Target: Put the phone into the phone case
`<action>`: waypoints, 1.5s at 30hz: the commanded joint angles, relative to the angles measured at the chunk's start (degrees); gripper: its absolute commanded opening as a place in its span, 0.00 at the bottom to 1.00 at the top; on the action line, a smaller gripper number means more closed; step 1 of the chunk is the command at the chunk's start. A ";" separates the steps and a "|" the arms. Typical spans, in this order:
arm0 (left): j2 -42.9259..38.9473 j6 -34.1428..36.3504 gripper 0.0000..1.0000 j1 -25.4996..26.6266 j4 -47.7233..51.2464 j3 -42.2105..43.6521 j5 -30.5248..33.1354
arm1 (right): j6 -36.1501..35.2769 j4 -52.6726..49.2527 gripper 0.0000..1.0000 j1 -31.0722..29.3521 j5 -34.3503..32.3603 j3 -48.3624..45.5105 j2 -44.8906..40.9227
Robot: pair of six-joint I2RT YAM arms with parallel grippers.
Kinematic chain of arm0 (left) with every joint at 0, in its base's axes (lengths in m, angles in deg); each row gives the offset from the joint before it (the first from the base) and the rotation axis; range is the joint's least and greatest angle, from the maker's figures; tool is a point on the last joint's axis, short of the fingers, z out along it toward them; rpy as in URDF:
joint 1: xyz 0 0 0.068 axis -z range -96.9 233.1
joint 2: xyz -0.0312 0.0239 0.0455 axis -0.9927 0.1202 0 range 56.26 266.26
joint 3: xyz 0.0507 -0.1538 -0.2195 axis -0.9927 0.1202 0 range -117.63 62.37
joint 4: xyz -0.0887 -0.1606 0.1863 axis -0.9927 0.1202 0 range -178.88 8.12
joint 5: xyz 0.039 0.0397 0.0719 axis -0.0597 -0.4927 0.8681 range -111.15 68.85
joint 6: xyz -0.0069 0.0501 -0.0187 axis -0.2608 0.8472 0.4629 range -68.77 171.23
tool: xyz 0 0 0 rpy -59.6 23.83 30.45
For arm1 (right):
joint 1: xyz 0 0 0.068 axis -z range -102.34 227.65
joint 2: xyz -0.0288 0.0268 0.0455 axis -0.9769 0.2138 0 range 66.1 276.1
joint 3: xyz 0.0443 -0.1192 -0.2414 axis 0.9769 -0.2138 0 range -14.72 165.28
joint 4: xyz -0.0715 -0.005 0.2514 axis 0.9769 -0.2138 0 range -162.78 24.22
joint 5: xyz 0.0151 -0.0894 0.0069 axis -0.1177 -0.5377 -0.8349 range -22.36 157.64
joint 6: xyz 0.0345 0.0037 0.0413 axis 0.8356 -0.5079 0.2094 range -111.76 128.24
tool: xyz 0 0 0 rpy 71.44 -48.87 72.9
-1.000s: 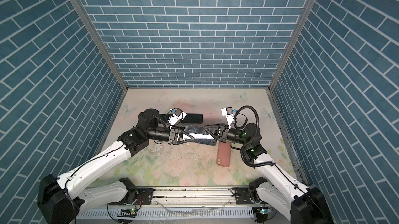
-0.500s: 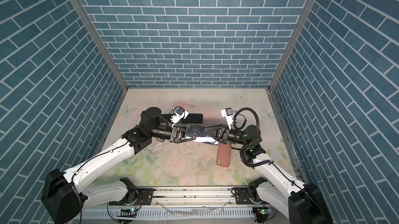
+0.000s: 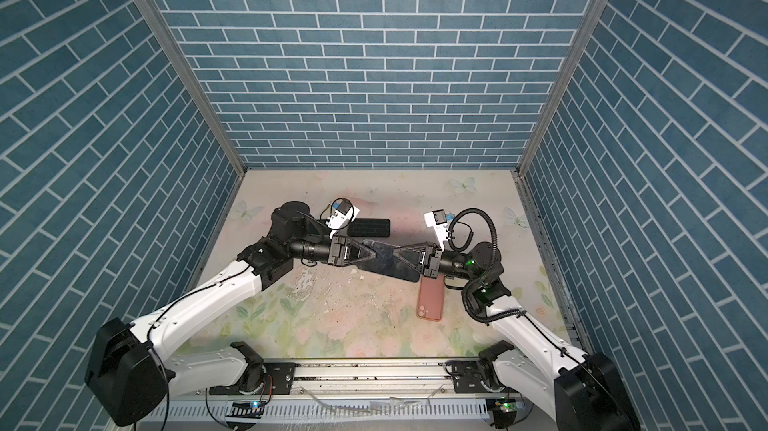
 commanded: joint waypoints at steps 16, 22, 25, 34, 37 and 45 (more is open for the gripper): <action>-3.61 24.58 0.76 1.63 35.44 -12.26 33.22 | -26.42 -75.10 0.00 1.89 -53.43 16.88 -19.38; 8.42 35.15 0.76 10.58 45.62 -23.64 51.57 | -26.31 -88.69 0.00 2.08 -68.80 19.57 -21.25; 16.26 38.59 0.75 13.49 47.33 -29.65 54.54 | -25.54 -94.55 0.00 2.15 -75.79 20.47 -22.09; 39.74 50.18 0.76 20.97 47.46 -45.36 57.64 | -24.05 -102.85 0.00 2.24 -82.80 21.89 -26.63; 47.86 51.88 0.77 22.27 47.34 -51.55 57.82 | -23.55 -105.55 0.00 2.24 -82.98 22.24 -29.38; 61.60 49.54 0.78 23.84 43.92 -62.98 56.31 | -23.30 -108.51 0.00 2.24 -81.50 21.38 -34.24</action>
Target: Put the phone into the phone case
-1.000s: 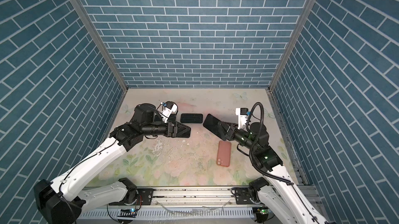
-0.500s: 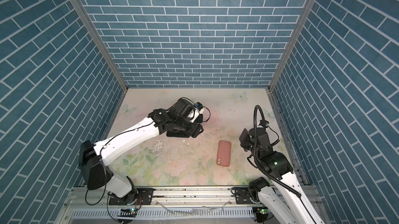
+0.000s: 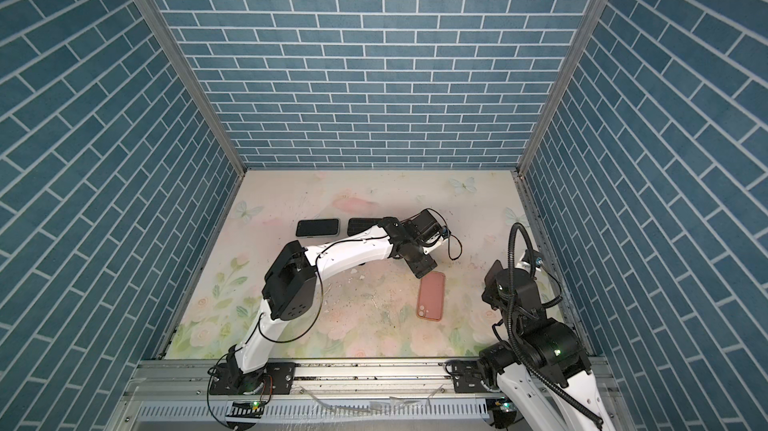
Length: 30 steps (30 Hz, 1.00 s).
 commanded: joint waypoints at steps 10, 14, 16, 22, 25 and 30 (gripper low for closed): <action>11.20 0.13 0.72 1.11 1.32 -11.23 -1.53 | -0.58 -1.19 0.00 0.14 -1.57 1.04 -1.91; 11.44 0.43 0.72 1.13 0.25 -9.96 -2.45 | -1.22 -0.69 0.00 0.14 -2.09 1.00 -1.82; 12.07 0.74 0.71 1.19 0.45 -9.96 -2.33 | -1.39 -0.31 0.00 0.15 -2.16 0.84 -1.82; 13.96 1.99 0.66 1.14 1.17 -10.74 -1.88 | -1.26 -0.29 0.00 0.14 -2.03 0.65 -2.17; 14.92 2.52 0.62 1.16 1.79 -11.45 -2.51 | -1.13 -0.72 0.00 0.14 -2.19 0.65 -2.52; 15.37 2.47 0.51 1.21 1.73 -11.38 -3.42 | -0.98 -1.04 0.00 0.21 -2.27 0.56 -2.79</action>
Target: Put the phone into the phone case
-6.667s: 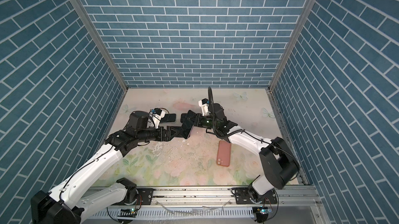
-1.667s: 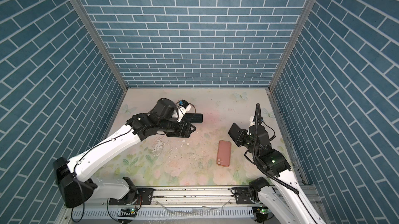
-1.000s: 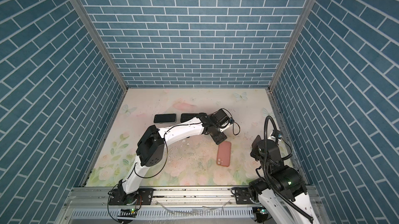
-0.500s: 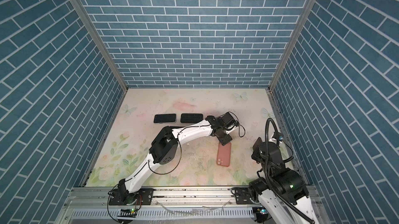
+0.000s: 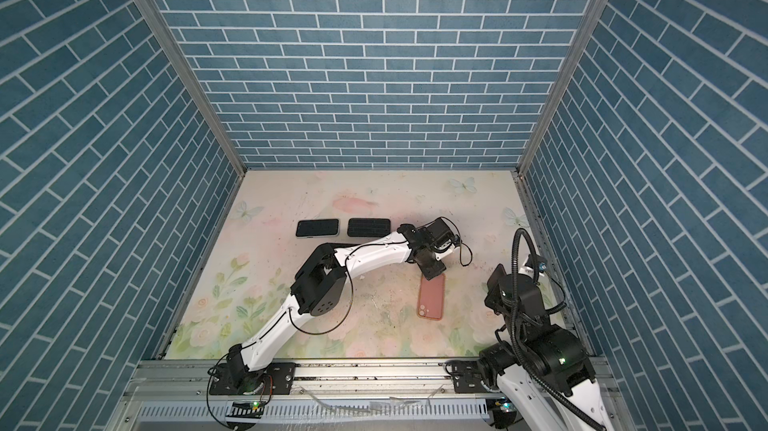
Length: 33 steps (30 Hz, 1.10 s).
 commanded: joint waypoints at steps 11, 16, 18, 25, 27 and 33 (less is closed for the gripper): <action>-2.66 -3.02 0.16 0.30 -2.12 7.96 1.40 | -0.63 0.34 0.00 0.18 -2.07 0.47 -1.46; -9.09 -9.18 0.08 0.10 -3.55 14.96 8.69 | -0.45 0.32 0.00 0.14 -1.23 0.21 -1.54; -12.76 -13.56 0.08 0.01 -2.32 17.98 13.22 | -0.57 1.04 0.00 0.14 -0.18 0.21 -1.33; -27.74 -32.49 0.09 -2.21 2.10 33.51 20.20 | -5.14 12.95 0.00 0.14 15.68 -1.61 1.03; -32.11 -38.70 0.08 -3.15 2.08 39.36 20.23 | -5.37 16.12 0.00 0.14 20.57 -2.05 2.87; -40.93 -49.66 0.08 -4.49 -0.65 52.65 19.08 | -3.88 25.12 0.00 0.08 30.49 -4.35 7.53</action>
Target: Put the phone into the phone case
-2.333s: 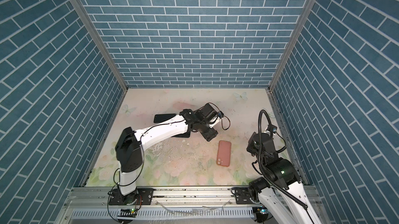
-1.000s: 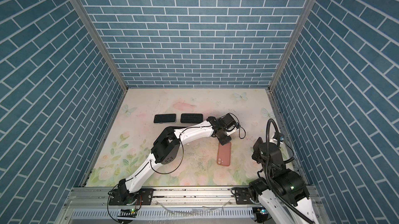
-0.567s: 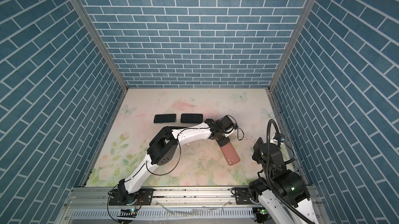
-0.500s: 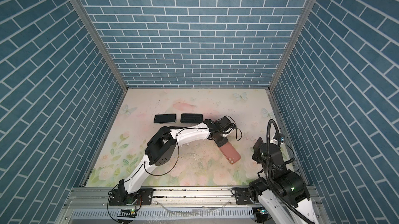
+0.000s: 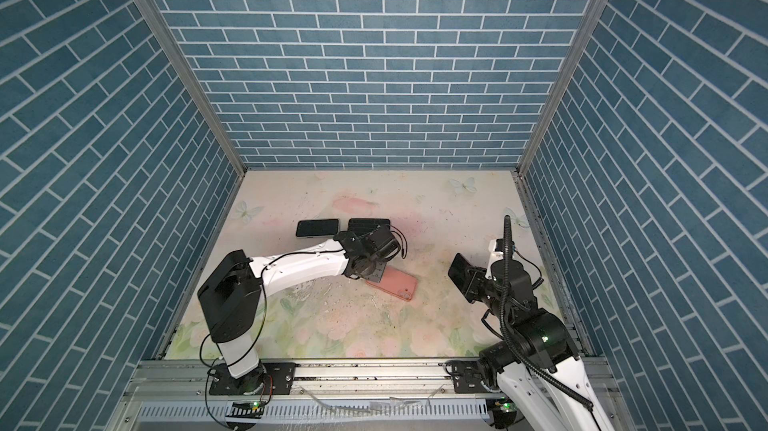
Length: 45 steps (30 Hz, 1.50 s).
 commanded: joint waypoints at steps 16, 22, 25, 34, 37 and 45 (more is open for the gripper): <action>-3.56 -16.22 0.10 -5.70 -11.44 15.62 -4.37 | 6.64 20.64 0.00 -0.04 19.62 -6.68 6.48; -4.12 -15.99 0.11 -7.12 -13.62 16.90 -5.45 | 8.27 22.52 0.00 -0.29 20.97 -7.89 7.91; -5.61 -16.02 0.12 -7.74 -14.73 18.11 -5.61 | 8.89 23.49 0.00 -0.43 21.42 -8.42 8.80; -10.16 -13.02 0.26 -9.38 -16.97 20.26 -6.92 | 9.81 25.81 0.00 -2.94 20.69 -8.82 12.42; -13.35 -10.46 0.39 -9.43 -18.29 20.60 -8.12 | 9.99 26.58 0.00 -4.11 20.07 -8.95 13.36; -28.07 -3.18 0.80 -11.73 -19.41 21.91 -13.30 | 12.29 33.04 0.00 -7.88 21.38 -8.61 18.16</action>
